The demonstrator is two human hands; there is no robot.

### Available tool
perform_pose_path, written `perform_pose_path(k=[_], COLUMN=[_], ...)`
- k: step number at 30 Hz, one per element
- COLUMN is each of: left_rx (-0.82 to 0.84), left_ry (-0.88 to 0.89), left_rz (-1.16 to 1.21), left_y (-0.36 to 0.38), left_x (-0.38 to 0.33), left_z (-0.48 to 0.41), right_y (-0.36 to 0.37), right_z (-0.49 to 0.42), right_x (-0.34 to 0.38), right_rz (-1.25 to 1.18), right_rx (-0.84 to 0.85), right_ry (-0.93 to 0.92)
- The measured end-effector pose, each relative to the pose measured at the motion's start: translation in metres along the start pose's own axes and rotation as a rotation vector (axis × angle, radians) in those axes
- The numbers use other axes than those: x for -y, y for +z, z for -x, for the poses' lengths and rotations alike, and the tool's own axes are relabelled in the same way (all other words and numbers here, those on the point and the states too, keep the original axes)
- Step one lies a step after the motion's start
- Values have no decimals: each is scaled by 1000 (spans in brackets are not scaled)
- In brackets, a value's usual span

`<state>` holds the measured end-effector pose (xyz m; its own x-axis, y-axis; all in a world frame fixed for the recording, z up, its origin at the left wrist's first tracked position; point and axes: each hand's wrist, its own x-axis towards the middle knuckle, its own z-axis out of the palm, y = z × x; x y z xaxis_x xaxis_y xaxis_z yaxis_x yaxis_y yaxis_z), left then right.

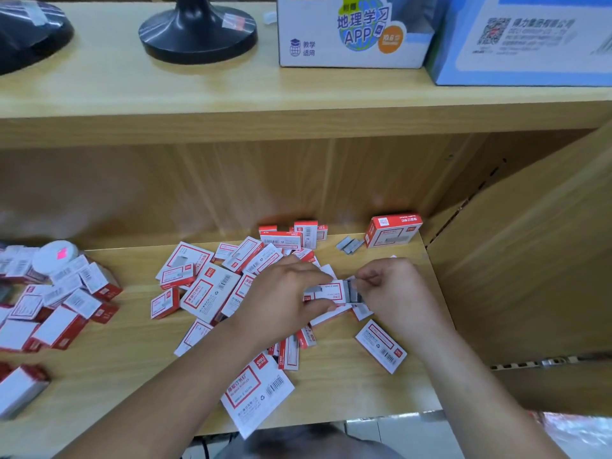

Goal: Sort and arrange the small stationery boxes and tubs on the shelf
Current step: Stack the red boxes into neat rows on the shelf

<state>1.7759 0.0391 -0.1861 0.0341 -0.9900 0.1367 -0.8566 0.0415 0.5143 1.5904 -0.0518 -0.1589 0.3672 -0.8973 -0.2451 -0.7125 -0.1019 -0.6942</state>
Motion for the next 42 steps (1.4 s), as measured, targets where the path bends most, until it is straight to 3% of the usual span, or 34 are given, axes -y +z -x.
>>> perform_pose_path(k=[8,12,24,33,37,42], left_rx=[42,41,12,53,83,87], left_ry=[47,38,41,69,37,-73], left_rz=[-32,-9,17,-49,1,-230], left_y=[-5,-4,1,-3,-11,-14], left_x=[1,3,7,3,0,-15], left_z=[-4,-4,-4,-9,-29,-89], right_y=[0,2,13,6,-8,-20], right_z=[0,2,15,21,15,2], right_x=[-4,-6,-20,-8,-1,-8], right_rz=[-107,16,119,399,420,109], right_rx=[34,-56,-40,-124,-55,-74], right_ry=[32,20,-115,-200,-285,-243])
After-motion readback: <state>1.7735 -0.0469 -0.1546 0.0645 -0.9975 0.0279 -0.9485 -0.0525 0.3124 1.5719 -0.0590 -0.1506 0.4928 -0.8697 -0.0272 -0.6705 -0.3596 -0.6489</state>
